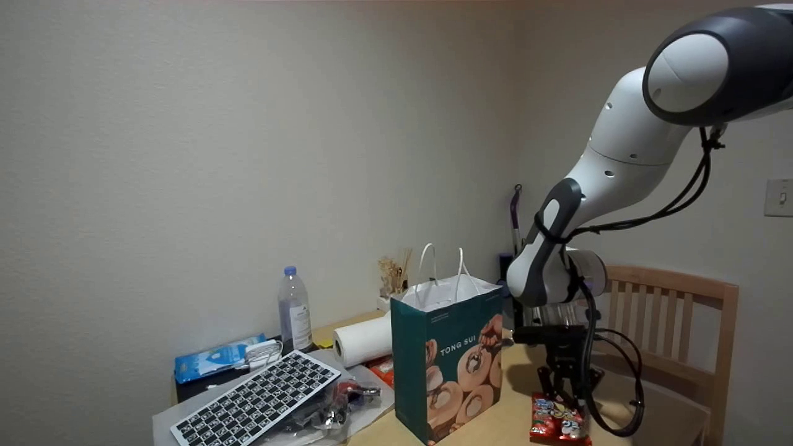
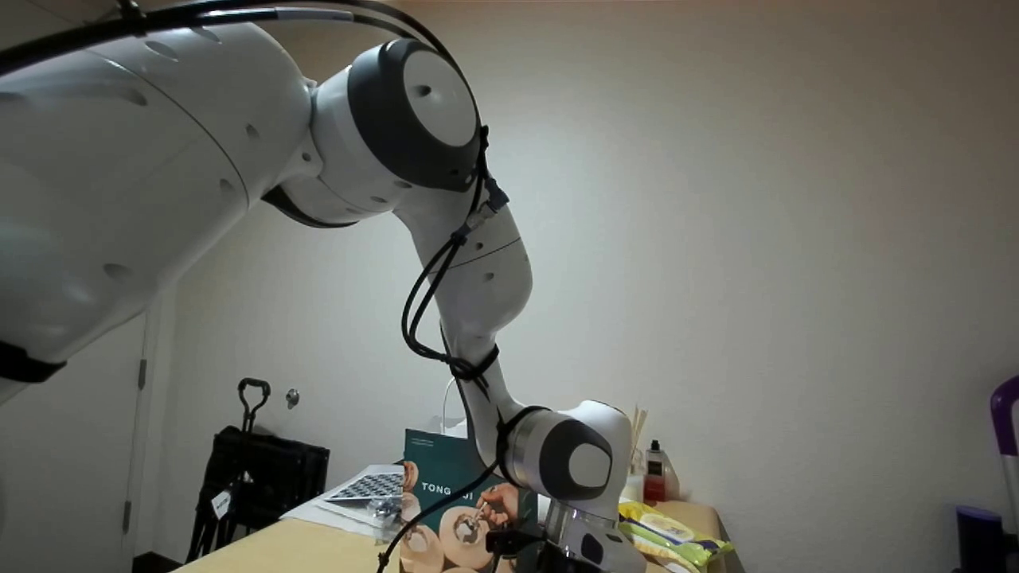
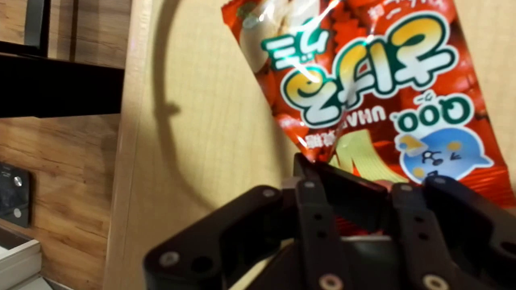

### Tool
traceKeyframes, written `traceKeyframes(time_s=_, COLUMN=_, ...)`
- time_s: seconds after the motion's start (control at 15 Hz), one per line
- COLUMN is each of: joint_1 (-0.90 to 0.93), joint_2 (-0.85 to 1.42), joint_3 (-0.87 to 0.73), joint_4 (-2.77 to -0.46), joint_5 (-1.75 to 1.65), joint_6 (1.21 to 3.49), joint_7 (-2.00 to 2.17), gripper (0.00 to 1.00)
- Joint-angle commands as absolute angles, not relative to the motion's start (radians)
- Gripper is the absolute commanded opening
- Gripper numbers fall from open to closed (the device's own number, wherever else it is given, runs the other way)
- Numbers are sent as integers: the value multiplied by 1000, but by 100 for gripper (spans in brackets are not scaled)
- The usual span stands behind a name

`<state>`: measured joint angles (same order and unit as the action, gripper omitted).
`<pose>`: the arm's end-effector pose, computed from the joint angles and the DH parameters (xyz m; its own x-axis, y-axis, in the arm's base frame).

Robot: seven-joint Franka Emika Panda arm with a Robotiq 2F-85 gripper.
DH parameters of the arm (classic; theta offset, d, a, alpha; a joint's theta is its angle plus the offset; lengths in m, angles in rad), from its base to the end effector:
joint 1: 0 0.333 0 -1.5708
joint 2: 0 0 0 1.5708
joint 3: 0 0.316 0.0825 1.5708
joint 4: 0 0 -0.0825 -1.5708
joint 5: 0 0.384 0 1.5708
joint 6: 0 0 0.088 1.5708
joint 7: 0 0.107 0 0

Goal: Pick up the sachet from the table and put it in the bag.

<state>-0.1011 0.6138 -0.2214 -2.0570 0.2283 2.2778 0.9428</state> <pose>0.5128 -0.1725 0.1141 0.1062 -0.9750 -0.1952 -0.9396 -0.1626 0.3012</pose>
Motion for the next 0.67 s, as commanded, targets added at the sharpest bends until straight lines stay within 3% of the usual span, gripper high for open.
traceKeyframes(time_s=0.0, joint_1=-61, joint_2=492, joint_3=-238, joint_4=-2169, joint_5=221, joint_6=2384, joint_7=979, gripper=1)
traceKeyframes(time_s=0.27, joint_1=59, joint_2=301, joint_3=-315, joint_4=-2338, joint_5=78, joint_6=2509, joint_7=1118, gripper=1)
traceKeyframes(time_s=0.6, joint_1=129, joint_2=83, joint_3=-349, joint_4=-2456, joint_5=-269, joint_6=2442, joint_7=1462, gripper=1)
